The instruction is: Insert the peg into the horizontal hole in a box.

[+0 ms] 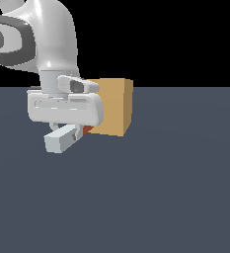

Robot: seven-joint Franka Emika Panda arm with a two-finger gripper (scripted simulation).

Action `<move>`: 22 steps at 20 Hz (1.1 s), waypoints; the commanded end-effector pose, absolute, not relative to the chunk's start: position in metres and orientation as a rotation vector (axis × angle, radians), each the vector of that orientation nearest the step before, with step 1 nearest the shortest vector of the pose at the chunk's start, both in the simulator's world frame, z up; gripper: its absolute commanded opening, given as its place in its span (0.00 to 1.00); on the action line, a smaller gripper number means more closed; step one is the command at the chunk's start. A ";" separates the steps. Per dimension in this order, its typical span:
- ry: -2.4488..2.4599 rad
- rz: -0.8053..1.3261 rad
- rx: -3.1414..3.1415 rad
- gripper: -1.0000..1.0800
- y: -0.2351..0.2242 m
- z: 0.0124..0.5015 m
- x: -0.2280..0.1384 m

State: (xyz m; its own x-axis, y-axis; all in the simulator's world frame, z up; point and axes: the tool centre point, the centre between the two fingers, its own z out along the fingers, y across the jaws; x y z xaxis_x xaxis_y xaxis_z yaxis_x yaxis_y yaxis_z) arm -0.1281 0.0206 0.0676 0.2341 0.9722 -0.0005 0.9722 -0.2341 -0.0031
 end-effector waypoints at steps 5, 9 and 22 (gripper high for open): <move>-1.897 0.000 -2.504 0.00 0.039 0.072 -0.133; -1.887 0.000 -2.512 0.00 0.043 0.073 -0.133; -1.886 0.000 -2.511 0.00 0.044 0.073 -0.133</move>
State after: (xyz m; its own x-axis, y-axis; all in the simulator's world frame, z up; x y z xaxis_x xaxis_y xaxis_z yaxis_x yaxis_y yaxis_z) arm -0.1332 0.0438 0.0718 0.2785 0.9604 -0.0003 0.9604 -0.2785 -0.0027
